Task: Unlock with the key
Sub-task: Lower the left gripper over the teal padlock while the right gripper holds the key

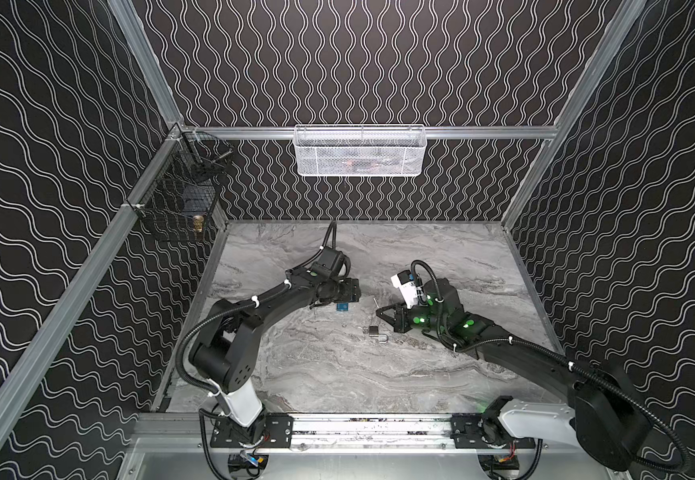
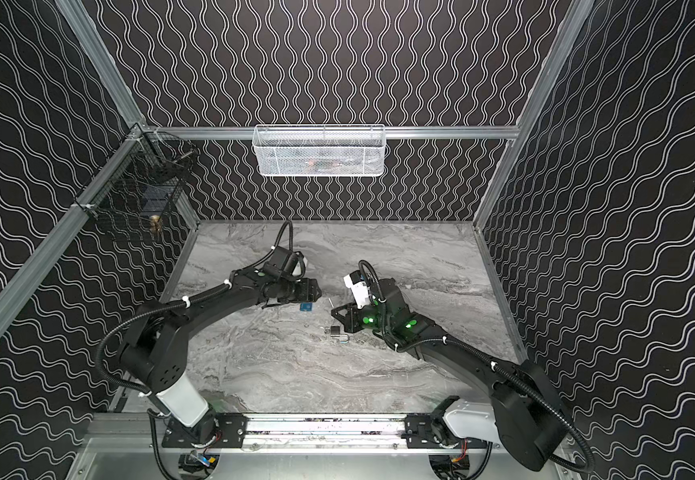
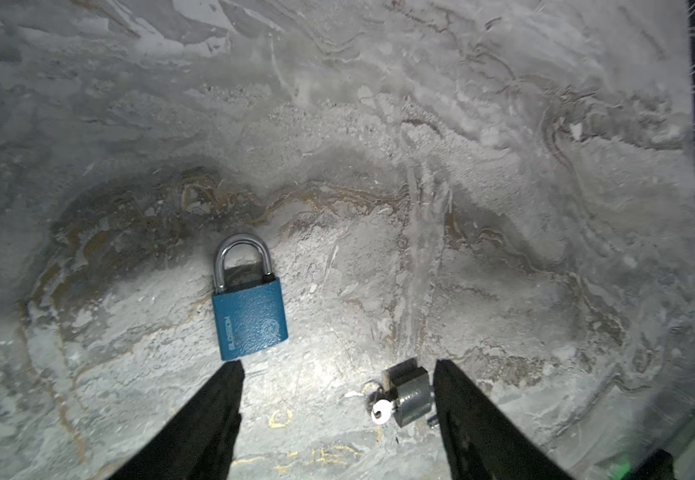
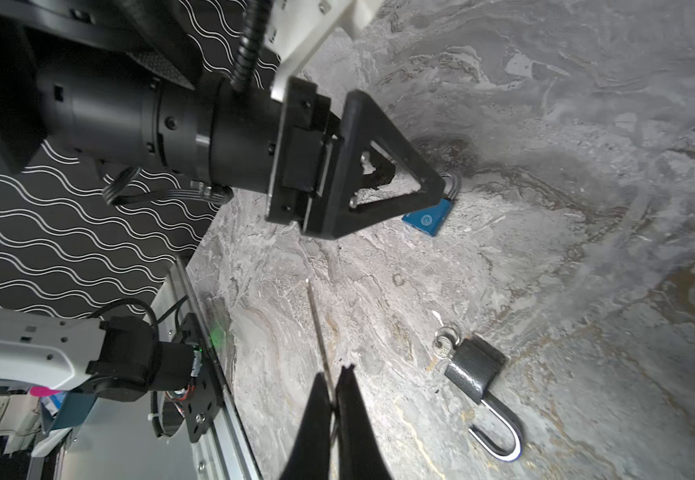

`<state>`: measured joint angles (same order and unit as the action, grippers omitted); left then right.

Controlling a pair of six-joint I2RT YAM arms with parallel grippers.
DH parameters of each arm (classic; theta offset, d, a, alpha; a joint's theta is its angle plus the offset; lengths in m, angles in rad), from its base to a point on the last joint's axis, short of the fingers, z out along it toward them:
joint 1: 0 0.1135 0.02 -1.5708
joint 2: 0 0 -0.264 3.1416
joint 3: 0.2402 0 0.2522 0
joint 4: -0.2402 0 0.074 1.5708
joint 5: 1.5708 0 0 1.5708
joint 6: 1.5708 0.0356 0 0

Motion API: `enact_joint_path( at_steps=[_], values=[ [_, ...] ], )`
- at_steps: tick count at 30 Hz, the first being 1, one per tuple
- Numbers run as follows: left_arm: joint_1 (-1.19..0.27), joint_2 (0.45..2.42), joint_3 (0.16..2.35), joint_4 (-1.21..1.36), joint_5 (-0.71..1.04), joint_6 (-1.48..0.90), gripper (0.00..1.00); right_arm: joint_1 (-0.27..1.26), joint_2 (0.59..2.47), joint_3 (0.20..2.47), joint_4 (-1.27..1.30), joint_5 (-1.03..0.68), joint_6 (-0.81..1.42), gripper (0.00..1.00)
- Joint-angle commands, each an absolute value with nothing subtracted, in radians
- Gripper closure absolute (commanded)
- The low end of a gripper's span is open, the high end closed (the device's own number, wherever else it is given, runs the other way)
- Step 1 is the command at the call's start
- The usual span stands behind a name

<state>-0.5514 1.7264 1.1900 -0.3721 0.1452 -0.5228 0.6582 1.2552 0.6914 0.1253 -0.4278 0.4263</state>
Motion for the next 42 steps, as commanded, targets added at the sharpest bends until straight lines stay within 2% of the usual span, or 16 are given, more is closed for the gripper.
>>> enact_joint_path(
  at_steps=[1,12,33,42],
  values=[
    [-0.564,1.769,1.229,-0.44,0.076,-0.488,0.24,0.659,1.263,0.69,0.149,-0.429,0.419,1.0],
    [-0.584,1.895,1.311,-0.524,-0.002,-0.51,0.26,0.657,1.293,0.702,0.13,-0.433,0.451,1.0],
    [-0.608,1.996,1.366,-0.617,-0.096,-0.582,0.3,0.651,1.306,0.697,0.128,-0.425,0.482,1.0],
    [-0.619,2.023,1.367,-0.618,-0.082,-0.641,0.38,0.649,1.305,0.693,0.132,-0.417,0.483,1.0]
  ],
)
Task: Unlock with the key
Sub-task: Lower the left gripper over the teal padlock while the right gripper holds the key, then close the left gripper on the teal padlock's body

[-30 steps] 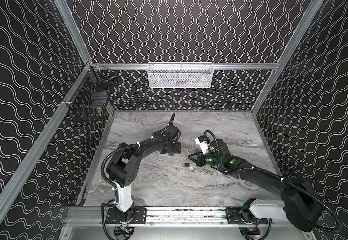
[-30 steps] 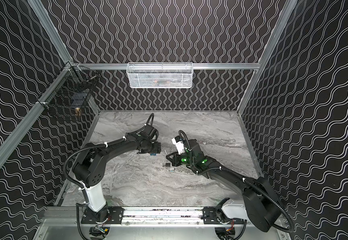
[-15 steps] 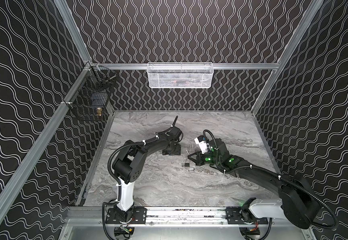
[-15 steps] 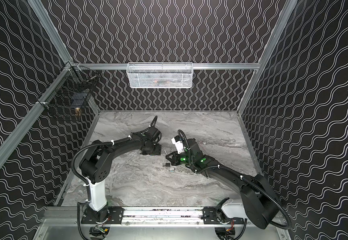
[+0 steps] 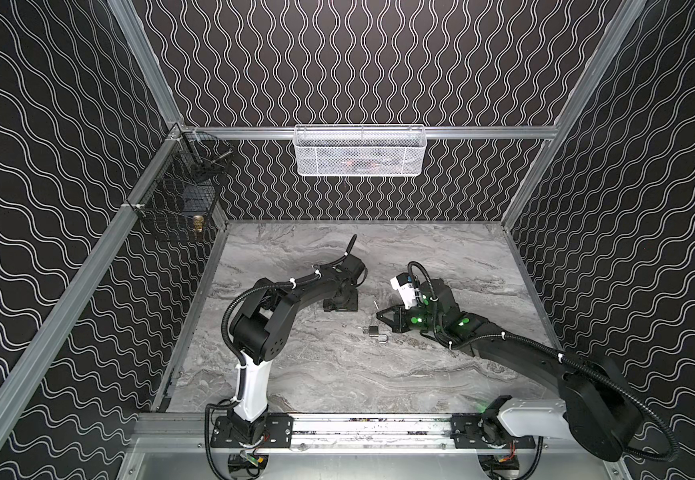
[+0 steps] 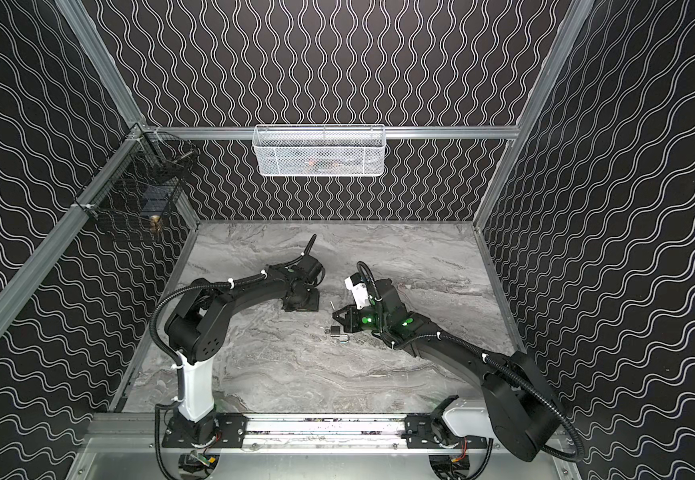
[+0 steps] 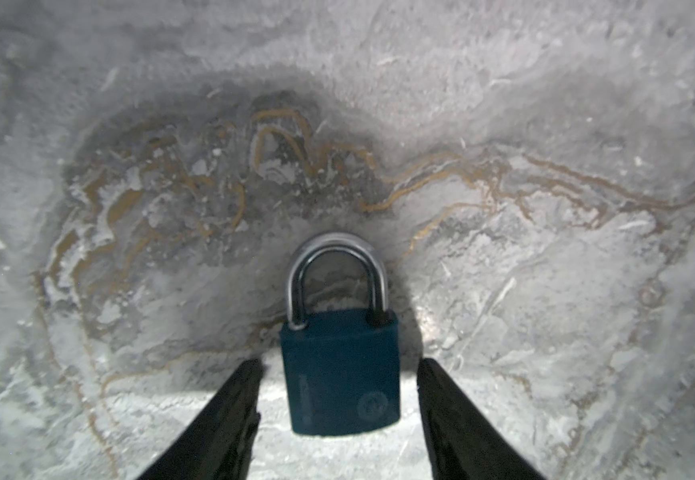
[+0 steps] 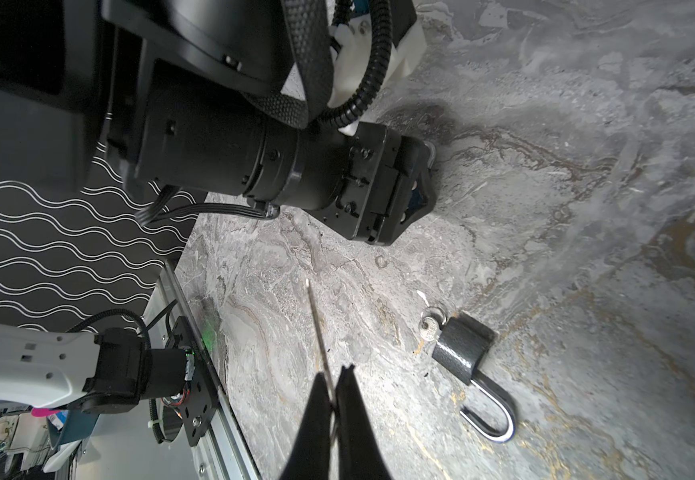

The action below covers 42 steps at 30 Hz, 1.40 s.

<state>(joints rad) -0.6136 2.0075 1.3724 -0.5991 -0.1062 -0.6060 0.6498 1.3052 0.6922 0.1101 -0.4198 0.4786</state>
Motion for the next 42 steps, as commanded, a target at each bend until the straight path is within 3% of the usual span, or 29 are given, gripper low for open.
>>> enact_joint_path(
  at_steps=[1,26,36,42],
  values=[
    [-0.62,2.023,1.369,-0.624,-0.092,-0.644,0.38,0.65,1.306,0.693,0.132,-0.42,0.485,1.0],
    [-0.641,2.046,1.355,-0.637,-0.153,-0.657,0.53,0.649,1.299,0.683,0.144,-0.426,0.485,1.0],
    [-0.64,2.017,1.364,-0.647,-0.169,-0.644,0.68,0.649,1.305,0.686,0.149,-0.437,0.49,1.0],
    [-0.642,1.958,1.363,-0.636,-0.178,-0.647,0.71,0.649,1.302,0.683,0.148,-0.443,0.494,1.0]
  ],
)
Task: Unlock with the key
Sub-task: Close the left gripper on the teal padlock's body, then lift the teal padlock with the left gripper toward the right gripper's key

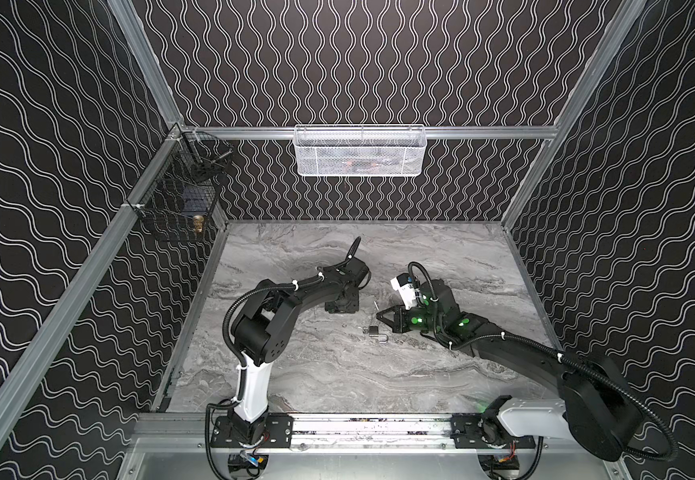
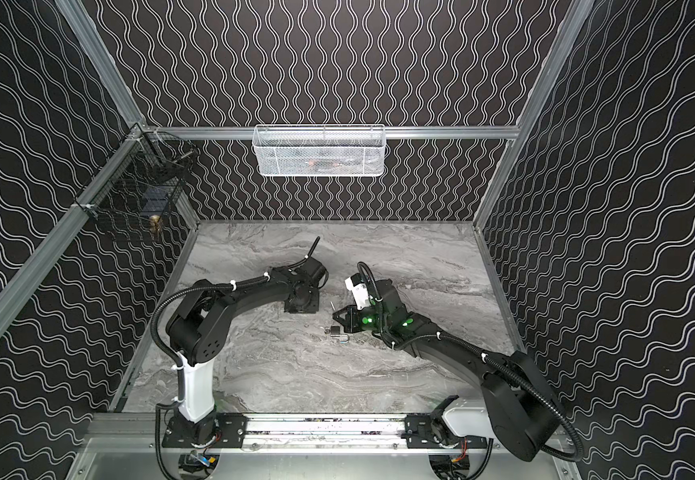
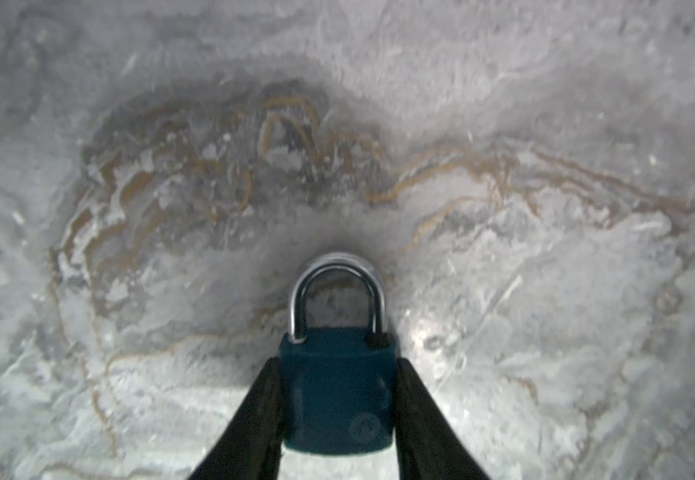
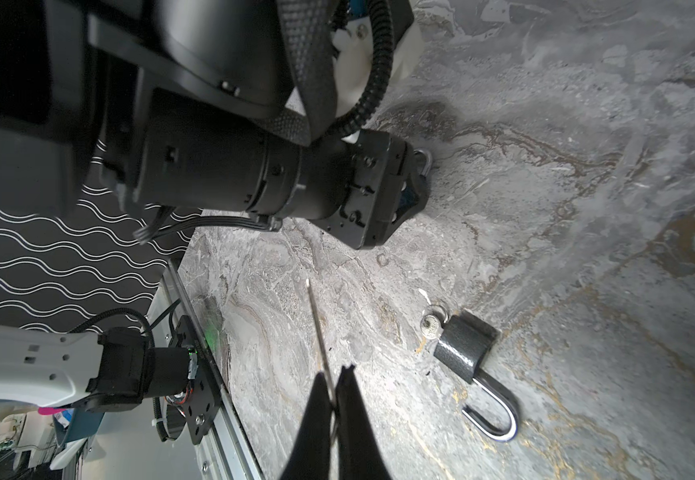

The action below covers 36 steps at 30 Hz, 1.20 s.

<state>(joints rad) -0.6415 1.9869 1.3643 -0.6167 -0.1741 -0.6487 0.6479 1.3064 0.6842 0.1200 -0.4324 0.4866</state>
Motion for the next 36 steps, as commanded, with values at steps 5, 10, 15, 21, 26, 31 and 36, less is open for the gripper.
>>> enact_joint_path(
  at_steps=[5,10,15,21,26,31,36],
  values=[
    [-0.642,1.882,1.328,-0.615,-0.189,-0.662,0.73,0.65,1.292,0.679,0.129,-0.449,0.507,1.0],
    [-0.641,1.791,1.263,-0.575,-0.18,-0.71,0.79,0.662,1.272,0.657,0.137,-0.463,0.571,1.0],
    [-0.649,1.705,1.197,-0.534,-0.18,-0.765,0.8,0.705,1.271,0.614,0.181,-0.437,0.67,1.0],
    [-0.68,1.605,1.152,-0.529,-0.218,-0.813,0.84,0.809,1.31,0.59,0.269,-0.352,0.801,1.0],
    [-0.698,1.514,1.108,-0.523,-0.235,-0.841,0.85,0.873,1.396,0.57,0.449,-0.327,0.928,1.0],
    [-0.707,1.445,1.085,-0.539,-0.245,-0.849,0.85,0.893,1.489,0.601,0.585,-0.329,1.001,1.0],
    [-0.71,1.409,1.084,-0.575,-0.268,-0.845,0.85,0.921,1.556,0.661,0.615,-0.3,1.031,1.0]
  ],
)
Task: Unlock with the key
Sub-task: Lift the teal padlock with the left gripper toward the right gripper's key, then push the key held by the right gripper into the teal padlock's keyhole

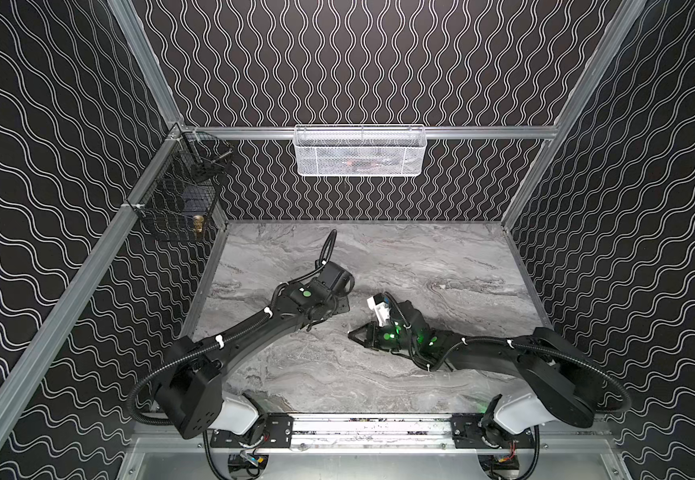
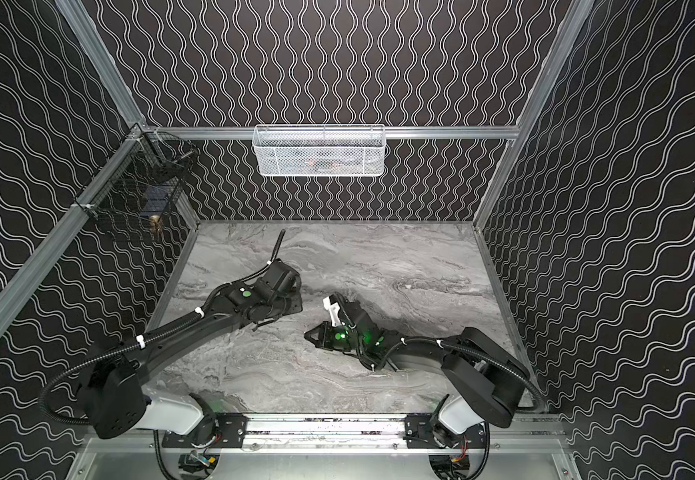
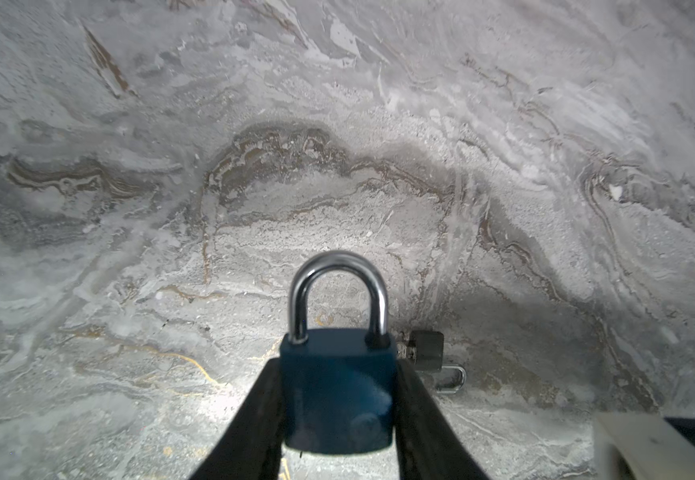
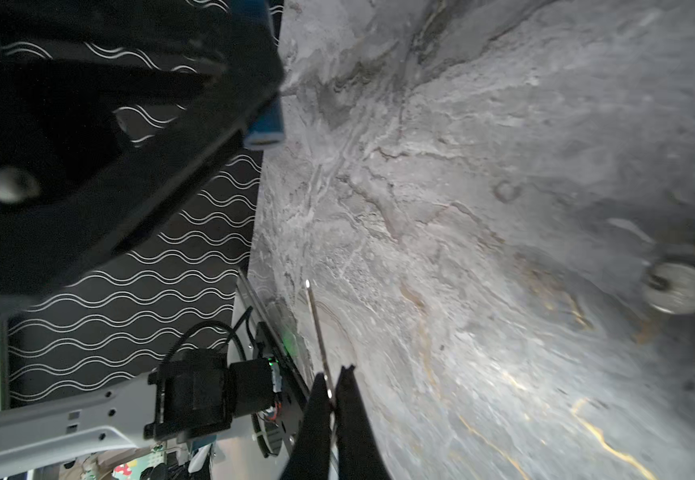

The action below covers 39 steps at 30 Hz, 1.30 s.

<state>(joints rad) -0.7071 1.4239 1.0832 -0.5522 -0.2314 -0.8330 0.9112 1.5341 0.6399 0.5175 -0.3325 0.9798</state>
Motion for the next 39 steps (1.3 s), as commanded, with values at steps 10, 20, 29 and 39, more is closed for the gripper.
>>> enact_joint_path(
  at_steps=[10,20,29,39],
  values=[
    [-0.717,1.381,1.077,-0.595,-0.287,-0.845,0.86,0.944,1.66,0.741,0.686,-0.282,1.066,1.0],
    [-0.718,1.361,1.076,-0.612,-0.3,-0.837,0.86,0.955,1.692,0.782,0.674,-0.263,1.066,1.0],
    [-0.718,1.359,1.08,-0.62,-0.302,-0.834,0.87,0.955,1.684,0.794,0.657,-0.258,1.055,1.0],
    [-0.733,1.362,1.085,-0.623,-0.312,-0.838,0.87,0.953,1.686,0.784,0.68,-0.259,1.081,1.0]
  ],
)
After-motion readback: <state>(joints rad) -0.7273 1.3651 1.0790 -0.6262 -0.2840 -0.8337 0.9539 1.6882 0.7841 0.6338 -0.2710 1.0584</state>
